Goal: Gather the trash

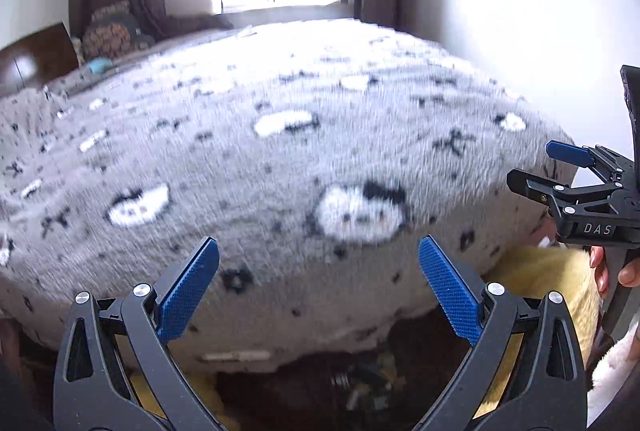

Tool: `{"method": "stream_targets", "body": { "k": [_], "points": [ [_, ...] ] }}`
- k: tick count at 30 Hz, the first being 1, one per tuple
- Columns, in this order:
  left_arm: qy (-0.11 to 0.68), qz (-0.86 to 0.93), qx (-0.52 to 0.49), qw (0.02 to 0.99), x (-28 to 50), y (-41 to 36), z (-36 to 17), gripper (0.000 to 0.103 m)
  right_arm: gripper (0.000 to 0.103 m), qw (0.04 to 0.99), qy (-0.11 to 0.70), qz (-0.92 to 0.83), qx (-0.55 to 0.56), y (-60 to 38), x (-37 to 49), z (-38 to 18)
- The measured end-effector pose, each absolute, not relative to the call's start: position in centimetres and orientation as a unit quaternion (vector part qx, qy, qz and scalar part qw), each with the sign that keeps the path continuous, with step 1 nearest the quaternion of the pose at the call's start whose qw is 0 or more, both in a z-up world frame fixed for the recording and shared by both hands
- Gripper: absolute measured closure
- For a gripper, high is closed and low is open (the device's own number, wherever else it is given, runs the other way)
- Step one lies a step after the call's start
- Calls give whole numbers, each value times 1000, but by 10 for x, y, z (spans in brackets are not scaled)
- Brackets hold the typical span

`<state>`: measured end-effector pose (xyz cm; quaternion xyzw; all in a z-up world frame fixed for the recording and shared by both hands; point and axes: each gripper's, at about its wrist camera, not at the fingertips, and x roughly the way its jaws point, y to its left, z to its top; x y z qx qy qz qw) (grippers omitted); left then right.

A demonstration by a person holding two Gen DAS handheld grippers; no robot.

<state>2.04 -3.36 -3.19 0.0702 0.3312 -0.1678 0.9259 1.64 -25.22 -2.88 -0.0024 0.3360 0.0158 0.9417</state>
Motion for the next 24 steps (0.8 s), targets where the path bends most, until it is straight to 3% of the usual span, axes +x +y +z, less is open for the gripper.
{"method": "stream_targets", "body": {
  "k": [10, 24],
  "points": [
    [266, -124, 64, 954, 34, -20, 39, 8, 4, 968, 249, -28, -15, -261, 22, 50],
    [224, -118, 28, 967, 34, -16, 68, 8, 4, 981, 187, -48, 4, -256, 5, 88]
  ]
}}
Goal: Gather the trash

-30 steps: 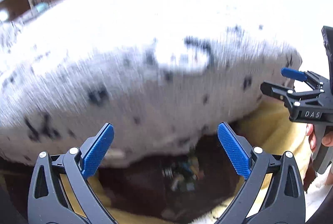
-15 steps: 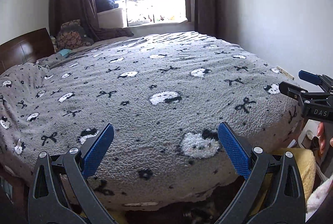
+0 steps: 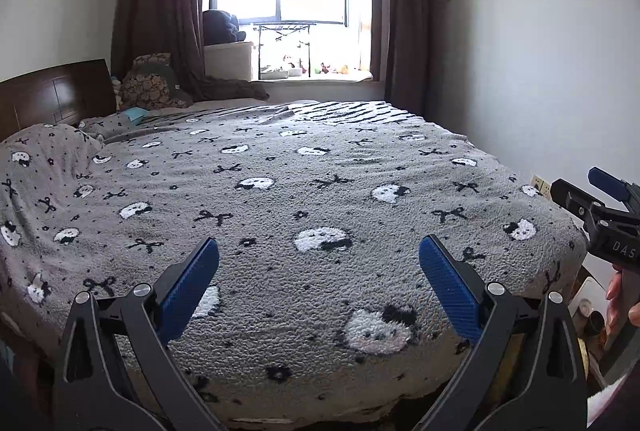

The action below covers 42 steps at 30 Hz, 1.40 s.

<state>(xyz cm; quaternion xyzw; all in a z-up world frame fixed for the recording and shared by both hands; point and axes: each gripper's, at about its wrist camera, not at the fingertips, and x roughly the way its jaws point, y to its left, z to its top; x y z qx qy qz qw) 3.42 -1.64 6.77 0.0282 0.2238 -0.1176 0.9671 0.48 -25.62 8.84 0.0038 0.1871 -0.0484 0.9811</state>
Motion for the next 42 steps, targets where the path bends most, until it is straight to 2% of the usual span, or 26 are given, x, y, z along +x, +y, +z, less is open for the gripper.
{"method": "stream_targets", "body": {
  "k": [42],
  "points": [
    [228, -112, 38, 967, 38, -23, 66, 8, 4, 981, 193, -34, 7, -254, 13, 83]
  ]
}}
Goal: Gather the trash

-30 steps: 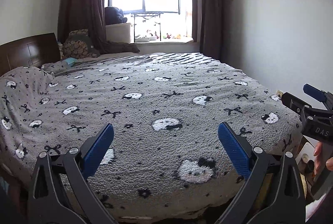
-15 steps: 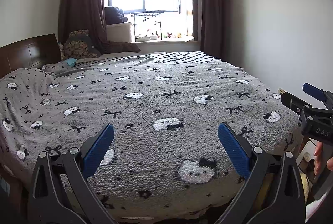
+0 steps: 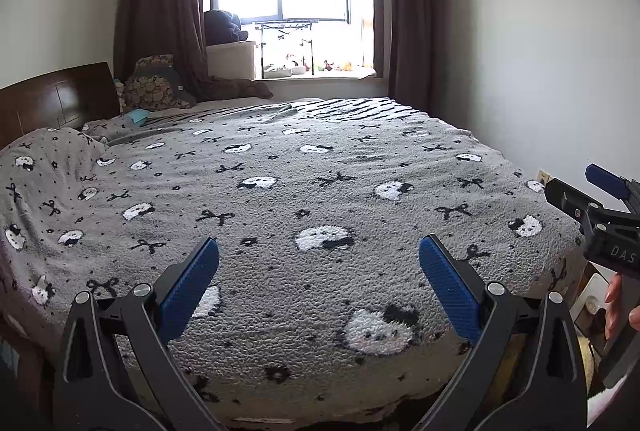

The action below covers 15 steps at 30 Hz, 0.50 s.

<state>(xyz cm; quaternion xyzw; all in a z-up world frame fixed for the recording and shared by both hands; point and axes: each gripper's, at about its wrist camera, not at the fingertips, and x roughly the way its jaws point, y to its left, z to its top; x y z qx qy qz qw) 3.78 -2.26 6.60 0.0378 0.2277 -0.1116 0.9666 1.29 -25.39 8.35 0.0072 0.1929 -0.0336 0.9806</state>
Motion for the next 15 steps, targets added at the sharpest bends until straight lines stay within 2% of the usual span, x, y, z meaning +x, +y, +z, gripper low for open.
{"method": "stream_targets", "body": {
  "k": [15],
  "points": [
    [229, -110, 39, 967, 38, -23, 65, 8, 4, 981, 193, -28, 11, -252, 14, 81]
  ]
}}
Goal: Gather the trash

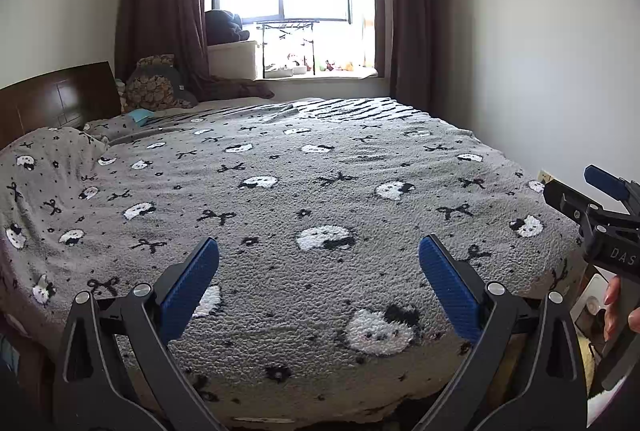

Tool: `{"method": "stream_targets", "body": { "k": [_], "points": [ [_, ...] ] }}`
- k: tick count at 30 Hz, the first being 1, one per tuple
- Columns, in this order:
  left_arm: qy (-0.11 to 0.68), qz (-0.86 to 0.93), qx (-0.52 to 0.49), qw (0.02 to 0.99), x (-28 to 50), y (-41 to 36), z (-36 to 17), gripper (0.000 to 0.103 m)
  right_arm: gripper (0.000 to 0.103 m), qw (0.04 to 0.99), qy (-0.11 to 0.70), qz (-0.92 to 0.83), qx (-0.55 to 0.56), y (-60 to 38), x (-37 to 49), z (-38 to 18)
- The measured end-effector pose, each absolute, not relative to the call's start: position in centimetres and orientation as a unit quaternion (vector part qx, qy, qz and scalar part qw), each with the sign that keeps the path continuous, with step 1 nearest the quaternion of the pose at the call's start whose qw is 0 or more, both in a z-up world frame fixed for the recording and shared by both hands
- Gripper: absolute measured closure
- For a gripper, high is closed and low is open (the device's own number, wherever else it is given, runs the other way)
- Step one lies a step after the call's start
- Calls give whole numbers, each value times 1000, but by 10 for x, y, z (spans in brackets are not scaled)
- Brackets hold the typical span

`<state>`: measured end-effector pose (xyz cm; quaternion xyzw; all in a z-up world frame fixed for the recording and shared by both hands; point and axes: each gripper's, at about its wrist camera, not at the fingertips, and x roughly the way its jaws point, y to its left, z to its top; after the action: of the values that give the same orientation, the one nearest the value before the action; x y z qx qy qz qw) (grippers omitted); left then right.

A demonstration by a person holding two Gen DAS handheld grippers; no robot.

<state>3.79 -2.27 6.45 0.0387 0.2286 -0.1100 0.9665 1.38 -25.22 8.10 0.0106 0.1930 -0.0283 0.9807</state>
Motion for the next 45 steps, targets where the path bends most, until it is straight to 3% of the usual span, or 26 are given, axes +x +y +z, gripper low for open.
{"method": "stream_targets", "body": {
  "k": [45],
  "points": [
    [224, -99, 37, 969, 34, -20, 74, 8, 4, 982, 188, -25, 8, -247, 12, 87]
  ]
}}
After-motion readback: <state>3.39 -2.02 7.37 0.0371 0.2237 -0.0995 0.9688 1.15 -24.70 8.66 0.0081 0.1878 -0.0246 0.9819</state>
